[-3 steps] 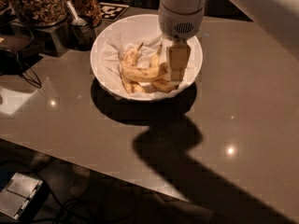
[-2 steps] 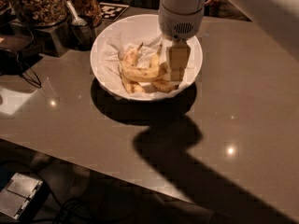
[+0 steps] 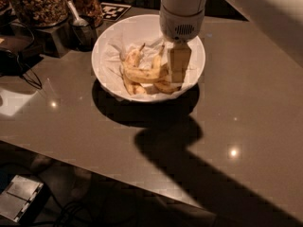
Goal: Pick banana from white bowl
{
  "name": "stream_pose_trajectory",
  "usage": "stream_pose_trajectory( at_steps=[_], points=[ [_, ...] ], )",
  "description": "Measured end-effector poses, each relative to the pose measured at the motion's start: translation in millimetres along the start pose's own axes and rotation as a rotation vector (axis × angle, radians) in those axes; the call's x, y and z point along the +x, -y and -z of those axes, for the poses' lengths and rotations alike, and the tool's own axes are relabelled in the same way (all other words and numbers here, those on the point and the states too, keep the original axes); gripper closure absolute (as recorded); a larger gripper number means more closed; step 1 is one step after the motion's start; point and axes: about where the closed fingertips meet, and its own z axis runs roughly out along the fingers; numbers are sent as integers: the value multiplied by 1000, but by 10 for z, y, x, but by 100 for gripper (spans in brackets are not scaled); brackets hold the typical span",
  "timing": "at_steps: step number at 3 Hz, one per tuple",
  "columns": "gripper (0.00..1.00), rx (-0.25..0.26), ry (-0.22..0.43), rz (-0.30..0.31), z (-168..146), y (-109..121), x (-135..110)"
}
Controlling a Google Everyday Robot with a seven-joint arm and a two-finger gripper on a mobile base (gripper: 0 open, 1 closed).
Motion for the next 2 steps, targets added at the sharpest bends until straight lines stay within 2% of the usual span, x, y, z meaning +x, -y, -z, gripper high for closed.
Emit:
stream_pose_trajectory(
  at_steps=[1, 2],
  points=[
    [22, -6, 0, 4, -33, 18, -14],
    [31, -2, -4, 29, -48, 99, -62]
  ],
)
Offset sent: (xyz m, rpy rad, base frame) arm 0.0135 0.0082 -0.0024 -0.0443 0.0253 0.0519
